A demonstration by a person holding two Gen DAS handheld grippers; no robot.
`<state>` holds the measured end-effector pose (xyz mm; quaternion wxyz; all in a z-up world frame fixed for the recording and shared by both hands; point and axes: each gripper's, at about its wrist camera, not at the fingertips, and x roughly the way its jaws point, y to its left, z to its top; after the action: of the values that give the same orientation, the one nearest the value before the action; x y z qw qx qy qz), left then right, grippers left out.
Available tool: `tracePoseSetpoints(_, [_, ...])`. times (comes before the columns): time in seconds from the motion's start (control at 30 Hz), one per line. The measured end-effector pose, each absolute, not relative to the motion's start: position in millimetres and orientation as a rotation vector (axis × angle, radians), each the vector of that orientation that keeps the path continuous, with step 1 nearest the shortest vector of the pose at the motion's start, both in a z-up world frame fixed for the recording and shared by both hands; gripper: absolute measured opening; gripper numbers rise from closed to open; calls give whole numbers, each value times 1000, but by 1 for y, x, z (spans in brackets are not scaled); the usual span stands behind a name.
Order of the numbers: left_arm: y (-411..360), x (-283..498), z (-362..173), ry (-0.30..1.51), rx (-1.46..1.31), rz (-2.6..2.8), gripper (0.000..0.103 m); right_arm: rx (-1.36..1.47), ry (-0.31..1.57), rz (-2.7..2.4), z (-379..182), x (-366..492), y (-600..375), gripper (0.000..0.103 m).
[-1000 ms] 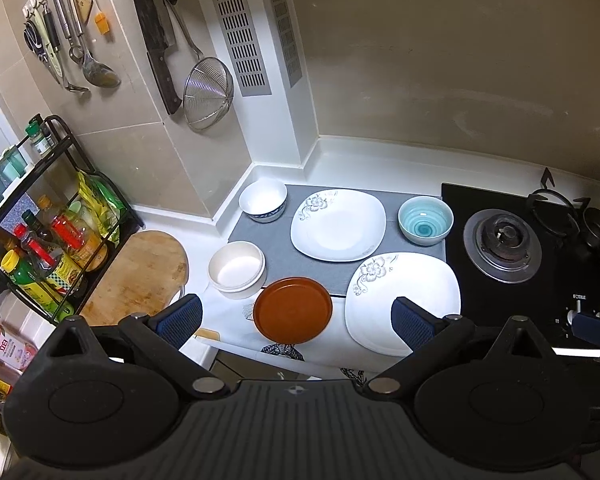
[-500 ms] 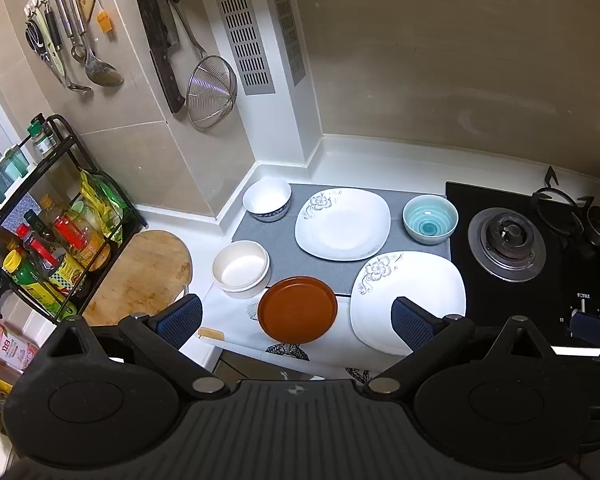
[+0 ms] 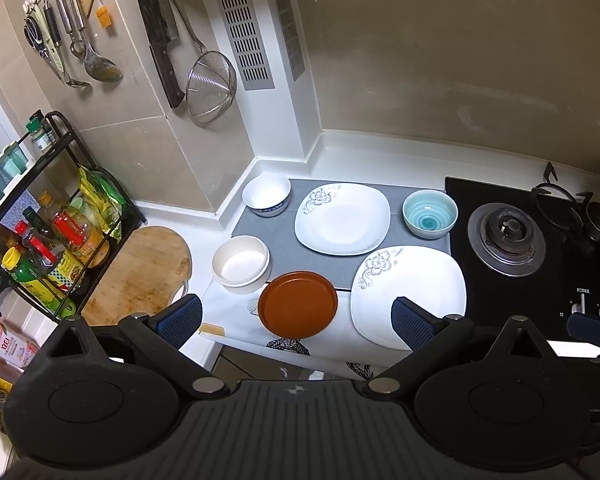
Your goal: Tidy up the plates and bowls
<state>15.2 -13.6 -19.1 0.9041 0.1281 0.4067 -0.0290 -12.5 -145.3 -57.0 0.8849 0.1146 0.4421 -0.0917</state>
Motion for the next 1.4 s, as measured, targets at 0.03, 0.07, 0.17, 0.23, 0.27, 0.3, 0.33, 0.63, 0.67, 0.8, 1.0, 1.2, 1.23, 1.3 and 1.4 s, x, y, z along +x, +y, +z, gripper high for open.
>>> tracePoseSetpoints(0.03, [-14, 15, -19, 840, 266, -60, 101, 235, 918, -192, -57, -13, -145, 103])
tracePoseSetpoints(0.07, [-13, 14, -19, 840, 266, -60, 101, 236, 918, -192, -57, -13, -144, 103])
tracePoseSetpoints(0.17, [-14, 15, -19, 843, 266, -62, 101, 245, 922, -189, -58, -14, -145, 103])
tracePoseSetpoints(0.23, [-13, 16, -21, 847, 268, -64, 101, 246, 925, -190, -59, -14, -143, 103])
tracePoseSetpoints(0.27, [-12, 16, -21, 850, 267, -66, 101, 246, 927, -190, -60, -15, -143, 103])
tracePoseSetpoints(0.3, [-12, 16, -22, 852, 267, -68, 101, 246, 929, -190, -60, -15, -143, 103])
tracePoseSetpoints(0.33, [-11, 17, -22, 854, 267, -69, 101, 246, 930, -191, -61, -14, -143, 103])
tracePoseSetpoints(0.63, [-12, 29, -35, 868, 286, -87, 101, 273, 952, -216, -75, -5, -143, 103])
tracePoseSetpoints(0.67, [-10, 32, -39, 874, 286, -89, 101, 278, 964, -220, -79, -1, -141, 103])
tracePoseSetpoints(0.8, [-3, 52, -61, 898, 275, -155, 101, 263, 973, -256, -95, 12, -133, 103])
tracePoseSetpoints(1.0, [18, 98, -130, 985, 200, -354, 101, 238, 1045, -285, -148, 46, -119, 103])
tracePoseSetpoints(1.2, [50, 153, -185, 1141, 106, -644, 98, 534, 1004, -113, -203, 55, -129, 102])
tracePoseSetpoints(1.23, [56, 161, -188, 1136, 93, -683, 98, 600, 988, -107, -210, 54, -134, 103])
tracePoseSetpoints(1.3, [66, 177, -194, 1141, 101, -718, 98, 625, 948, -154, -218, 52, -136, 103])
tracePoseSetpoints(1.4, [68, 203, -212, 1159, 149, -730, 95, 579, 866, -216, -222, 50, -139, 103])
